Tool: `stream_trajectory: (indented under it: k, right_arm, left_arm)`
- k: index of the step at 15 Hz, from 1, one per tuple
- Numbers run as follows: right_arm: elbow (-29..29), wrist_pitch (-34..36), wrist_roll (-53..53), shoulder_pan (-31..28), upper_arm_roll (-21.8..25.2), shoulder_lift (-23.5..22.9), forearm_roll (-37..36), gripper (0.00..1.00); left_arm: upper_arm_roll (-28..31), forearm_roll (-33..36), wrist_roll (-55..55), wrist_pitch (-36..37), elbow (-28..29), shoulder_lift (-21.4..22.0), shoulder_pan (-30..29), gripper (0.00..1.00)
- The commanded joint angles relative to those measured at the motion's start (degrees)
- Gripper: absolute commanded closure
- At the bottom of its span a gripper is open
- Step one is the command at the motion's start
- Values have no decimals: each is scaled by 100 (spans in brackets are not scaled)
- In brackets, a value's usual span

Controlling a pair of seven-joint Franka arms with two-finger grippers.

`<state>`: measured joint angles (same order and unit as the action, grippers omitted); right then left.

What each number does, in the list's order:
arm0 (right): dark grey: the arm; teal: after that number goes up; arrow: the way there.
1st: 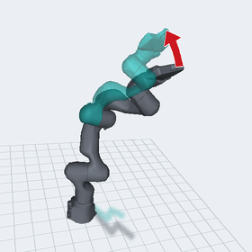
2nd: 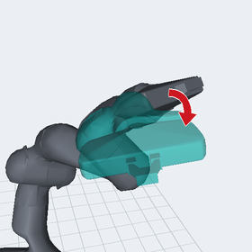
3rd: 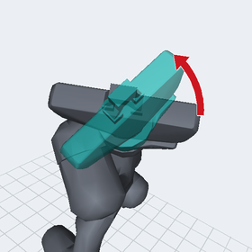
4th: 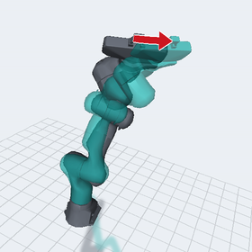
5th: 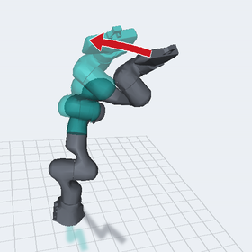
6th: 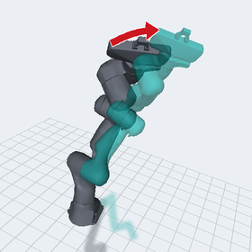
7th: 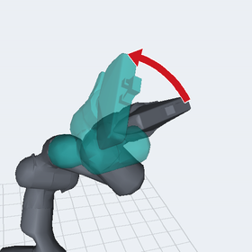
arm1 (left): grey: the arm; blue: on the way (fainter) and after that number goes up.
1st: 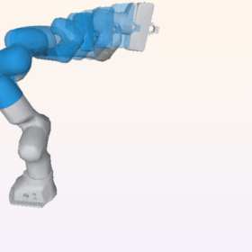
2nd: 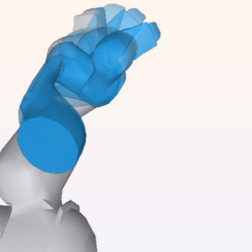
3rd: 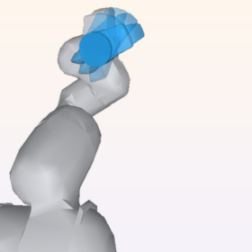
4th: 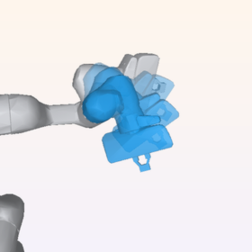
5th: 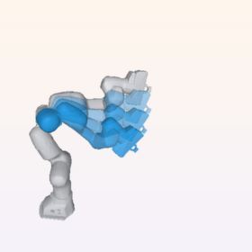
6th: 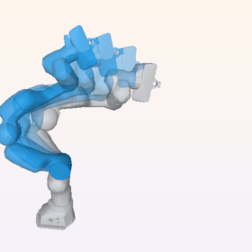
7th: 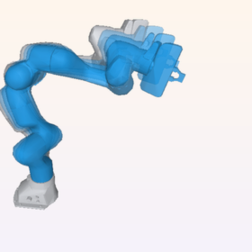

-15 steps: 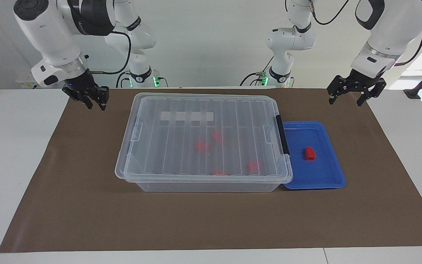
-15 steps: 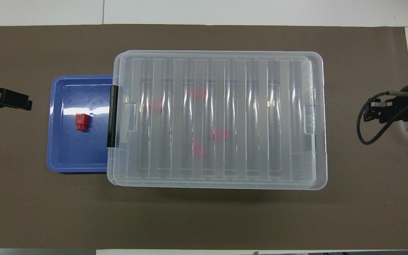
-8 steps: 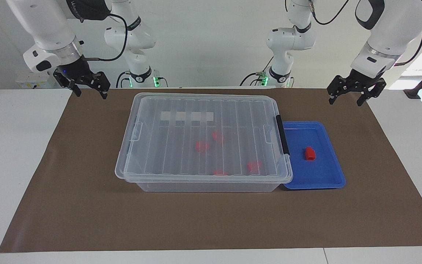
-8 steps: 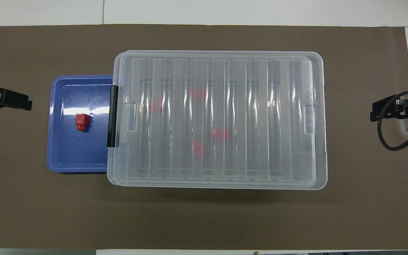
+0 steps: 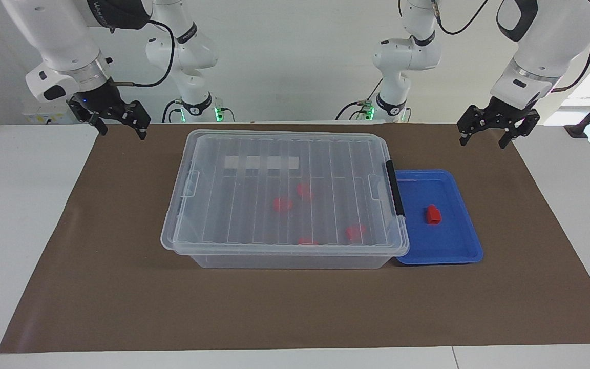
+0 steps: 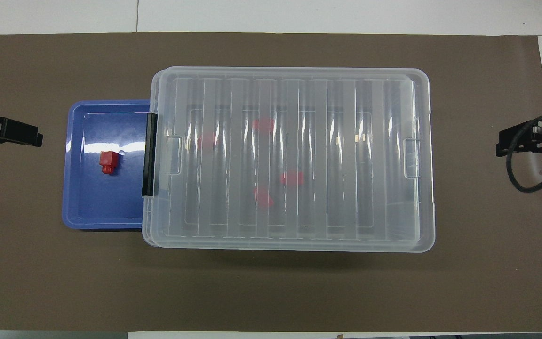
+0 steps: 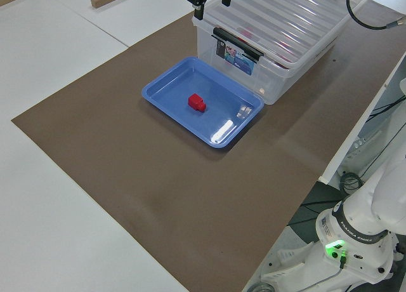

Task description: Place red block in blue tray from box

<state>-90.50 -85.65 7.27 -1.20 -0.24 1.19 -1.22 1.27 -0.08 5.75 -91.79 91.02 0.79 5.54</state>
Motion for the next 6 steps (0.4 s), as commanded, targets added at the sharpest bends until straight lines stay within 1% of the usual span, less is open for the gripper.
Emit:
stream_trajectory:
  k: [1, 6]
  right_arm:
    - [41, -84, -252, -73, -46, -66, -36, 0]
    - [41, -84, -252, -73, -46, -49, -36, 0]
  left_arm:
    - [-4, -1, -4, 91, -23, 0, -17, 0]
    - [5, -1, -4, 47, -15, 0, -26, 0]
